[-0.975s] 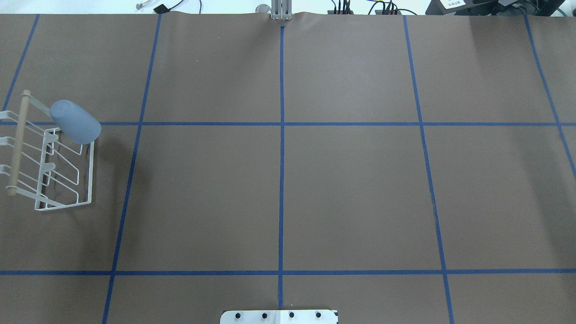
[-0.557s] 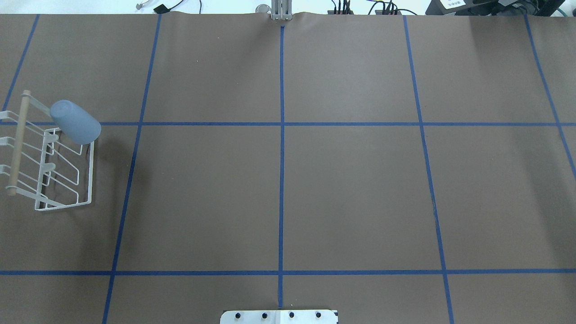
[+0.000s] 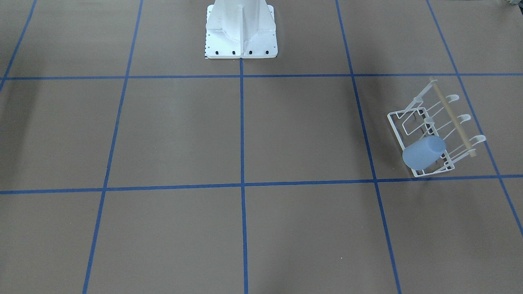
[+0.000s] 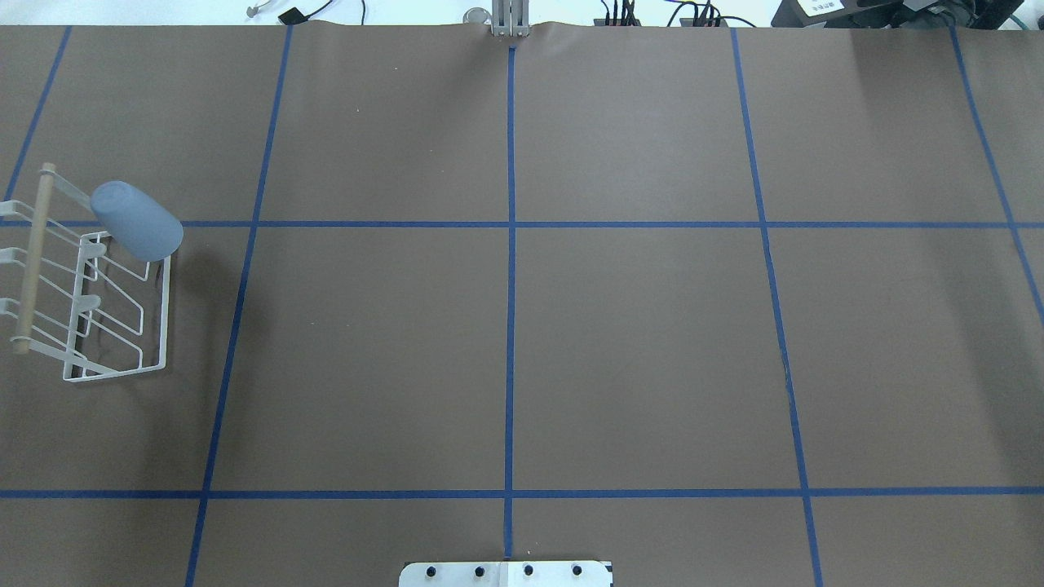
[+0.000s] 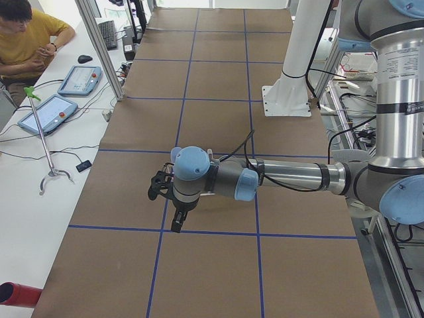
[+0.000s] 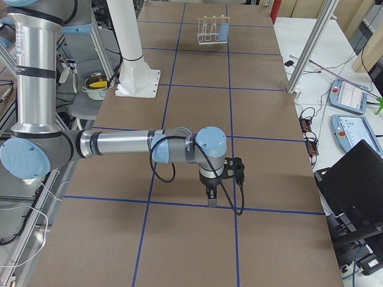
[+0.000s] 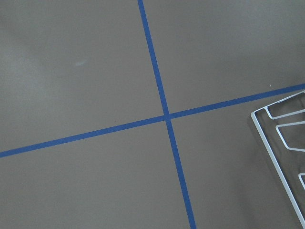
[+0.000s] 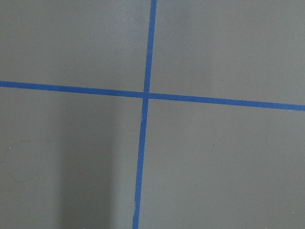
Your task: Hang cup on cup holder
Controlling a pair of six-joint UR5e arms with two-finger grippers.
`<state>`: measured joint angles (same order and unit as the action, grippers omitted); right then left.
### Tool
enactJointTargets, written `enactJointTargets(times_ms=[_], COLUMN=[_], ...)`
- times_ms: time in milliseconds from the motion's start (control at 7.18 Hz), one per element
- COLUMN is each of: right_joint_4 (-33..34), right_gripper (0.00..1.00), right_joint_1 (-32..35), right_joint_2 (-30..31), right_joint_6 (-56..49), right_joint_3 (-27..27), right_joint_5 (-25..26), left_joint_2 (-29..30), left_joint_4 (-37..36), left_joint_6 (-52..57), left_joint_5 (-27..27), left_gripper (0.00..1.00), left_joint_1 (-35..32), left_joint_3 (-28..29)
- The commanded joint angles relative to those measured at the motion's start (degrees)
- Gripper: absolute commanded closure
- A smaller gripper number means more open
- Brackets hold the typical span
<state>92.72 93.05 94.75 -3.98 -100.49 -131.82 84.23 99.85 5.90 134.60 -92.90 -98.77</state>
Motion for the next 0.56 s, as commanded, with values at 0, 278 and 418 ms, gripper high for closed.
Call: enactJointTargets(times_ms=[0, 278, 418], right_joint_4=[0.1, 0.1, 0.2], right_gripper=[0.00, 0.00, 0.00], right_joint_1=[0.0, 0.0, -0.1], right_joint_2=[0.1, 0.3, 0.4], right_joint_6=[0.0, -0.1, -0.1], right_joint_3=[0.1, 0.2, 0.6], right_joint_5=[0.0, 0.0, 0.0], left_joint_2=[-0.1, -0.7, -0.7], left_joint_4=[0.1, 0.6, 0.6], left_joint_6=[0.0, 0.1, 0.0], left_joint_5=[-0.1, 0.0, -0.1], left_gripper=[0.01, 0.01, 0.01], left_joint_1=[0.0, 0.0, 0.0], left_joint_3=[0.0, -0.2, -0.1])
